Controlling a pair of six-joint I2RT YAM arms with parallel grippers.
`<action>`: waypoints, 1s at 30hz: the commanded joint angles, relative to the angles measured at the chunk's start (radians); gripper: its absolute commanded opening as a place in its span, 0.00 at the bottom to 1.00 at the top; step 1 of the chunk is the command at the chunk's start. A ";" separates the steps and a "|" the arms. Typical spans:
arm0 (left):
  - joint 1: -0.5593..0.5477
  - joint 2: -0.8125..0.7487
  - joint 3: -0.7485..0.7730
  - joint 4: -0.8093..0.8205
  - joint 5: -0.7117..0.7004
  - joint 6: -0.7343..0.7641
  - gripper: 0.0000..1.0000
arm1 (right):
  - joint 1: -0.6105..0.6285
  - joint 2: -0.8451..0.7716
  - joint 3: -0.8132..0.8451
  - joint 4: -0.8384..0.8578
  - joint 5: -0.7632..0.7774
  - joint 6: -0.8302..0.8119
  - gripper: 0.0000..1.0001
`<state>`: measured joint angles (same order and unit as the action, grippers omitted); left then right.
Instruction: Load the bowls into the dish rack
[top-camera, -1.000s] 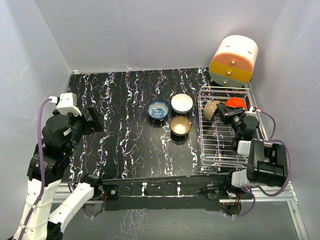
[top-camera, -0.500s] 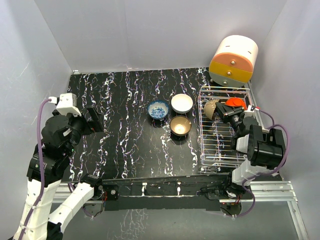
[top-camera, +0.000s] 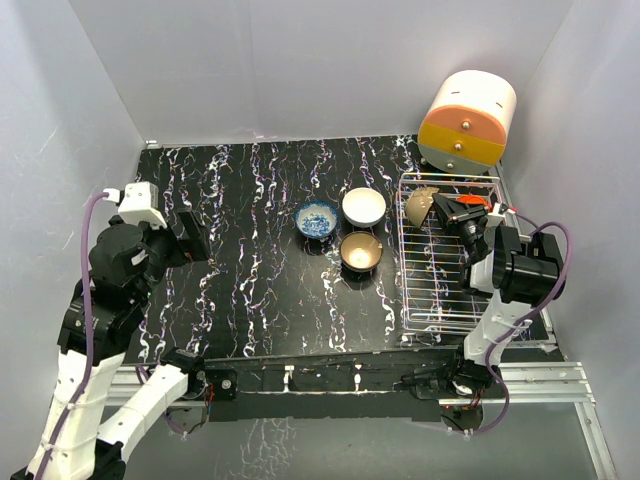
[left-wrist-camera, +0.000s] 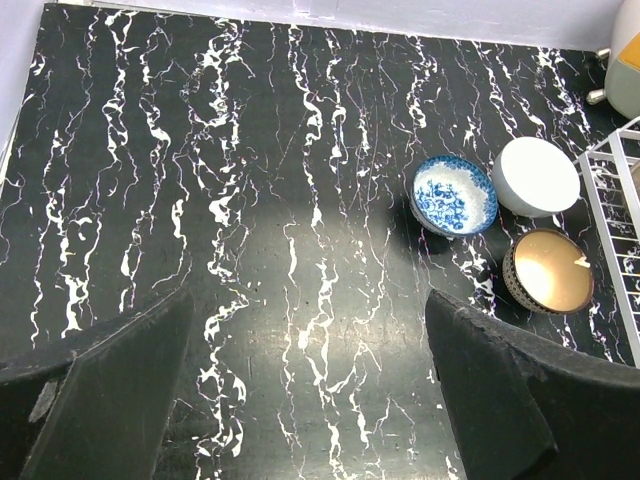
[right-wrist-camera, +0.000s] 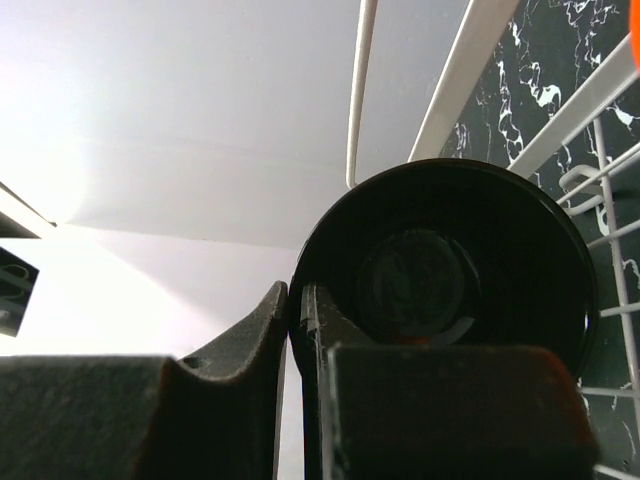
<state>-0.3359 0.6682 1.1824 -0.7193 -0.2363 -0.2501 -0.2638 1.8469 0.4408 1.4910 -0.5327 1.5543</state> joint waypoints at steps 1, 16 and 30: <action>-0.002 0.013 0.040 0.001 -0.005 0.012 0.97 | -0.003 0.083 0.026 0.255 0.018 0.049 0.08; -0.002 0.020 0.025 0.014 0.007 0.012 0.97 | -0.005 0.072 -0.082 0.177 0.016 -0.022 0.08; -0.002 0.014 0.007 0.022 0.017 0.014 0.97 | -0.050 -0.036 -0.211 -0.042 0.022 -0.137 0.08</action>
<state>-0.3359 0.6857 1.1858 -0.7116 -0.2348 -0.2459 -0.2985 1.7924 0.2775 1.5013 -0.5201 1.5715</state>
